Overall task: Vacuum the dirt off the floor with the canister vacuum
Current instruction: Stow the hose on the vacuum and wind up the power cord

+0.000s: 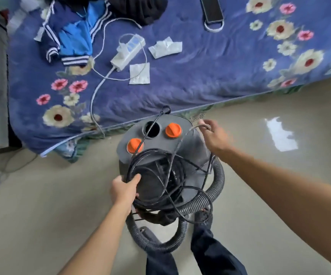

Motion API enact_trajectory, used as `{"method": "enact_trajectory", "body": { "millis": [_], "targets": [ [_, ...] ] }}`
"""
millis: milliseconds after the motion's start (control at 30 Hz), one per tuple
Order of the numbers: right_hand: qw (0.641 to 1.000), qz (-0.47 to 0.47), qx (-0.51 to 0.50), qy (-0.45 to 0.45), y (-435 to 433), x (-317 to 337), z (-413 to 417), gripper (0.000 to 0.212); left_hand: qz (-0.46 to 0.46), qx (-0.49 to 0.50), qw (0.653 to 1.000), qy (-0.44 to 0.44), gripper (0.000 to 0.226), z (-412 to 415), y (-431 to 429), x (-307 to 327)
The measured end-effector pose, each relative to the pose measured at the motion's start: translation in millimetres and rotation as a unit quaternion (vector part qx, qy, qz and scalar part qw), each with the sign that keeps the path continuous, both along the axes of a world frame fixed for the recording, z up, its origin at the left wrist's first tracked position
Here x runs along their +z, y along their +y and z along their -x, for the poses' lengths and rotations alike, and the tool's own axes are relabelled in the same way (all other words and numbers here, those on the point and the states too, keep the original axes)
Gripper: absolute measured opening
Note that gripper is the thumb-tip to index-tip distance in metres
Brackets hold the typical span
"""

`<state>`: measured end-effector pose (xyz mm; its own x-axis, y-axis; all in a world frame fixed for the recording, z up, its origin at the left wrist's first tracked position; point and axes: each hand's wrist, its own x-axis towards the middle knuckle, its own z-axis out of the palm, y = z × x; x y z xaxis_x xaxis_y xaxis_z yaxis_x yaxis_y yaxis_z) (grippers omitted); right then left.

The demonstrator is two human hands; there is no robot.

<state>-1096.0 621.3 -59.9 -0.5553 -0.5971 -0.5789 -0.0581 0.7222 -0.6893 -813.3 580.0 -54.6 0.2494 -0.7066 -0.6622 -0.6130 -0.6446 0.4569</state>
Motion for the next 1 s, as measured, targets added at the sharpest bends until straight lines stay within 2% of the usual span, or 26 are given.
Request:
{"method": "enact_trajectory", "body": {
  "millis": [67,100,200,267,400,567,733,933,1000],
  "targets": [
    [0.994,0.01,0.099,0.044,-36.5,-5.6,-16.6,0.064,0.048,-0.01,0.995,-0.087,0.036,-2.3,5.3,-14.5],
    [0.987,0.002,0.144,0.077,-50.1,-8.3,-24.6,0.066,0.062,0.003,0.993,-0.104,0.046,-2.2,8.1,-21.8],
    [0.959,-0.023,0.204,0.194,-67.4,-18.9,-38.4,0.064,0.055,0.082,0.994,-0.055,0.068,-2.6,20.5,-40.8],
    [0.955,-0.022,0.198,0.22,-69.2,-21.9,-41.9,0.061,0.04,0.111,0.993,0.02,0.059,-6.8,29.7,-53.3],
    [0.956,-0.031,0.176,0.235,-67.9,-21.9,-53.5,0.052,0.08,0.091,0.99,0.068,0.043,-21.8,32.9,-61.9],
    [0.965,-0.065,0.118,0.223,-49.4,-17.3,-102.5,0.05,0.084,0.04,0.993,0.079,0.044,-74.1,15.4,-66.0],
    [0.975,-0.091,0.03,0.202,-24.7,-21.1,-189.4,0.051,0.099,0.001,0.995,0.002,0.042,-142.8,-20.0,-60.4],
    [0.985,-0.092,-0.047,0.139,-15.1,-22.3,-318.0,0.065,0.178,0.038,0.98,-0.08,0.01,-227.8,-53.5,-34.2],
    [0.989,-0.093,-0.049,0.103,-13.4,-22.8,-361.9,0.067,0.201,0.032,0.972,-0.114,0.009,-252.7,-54.3,-20.4]
  ]
}}
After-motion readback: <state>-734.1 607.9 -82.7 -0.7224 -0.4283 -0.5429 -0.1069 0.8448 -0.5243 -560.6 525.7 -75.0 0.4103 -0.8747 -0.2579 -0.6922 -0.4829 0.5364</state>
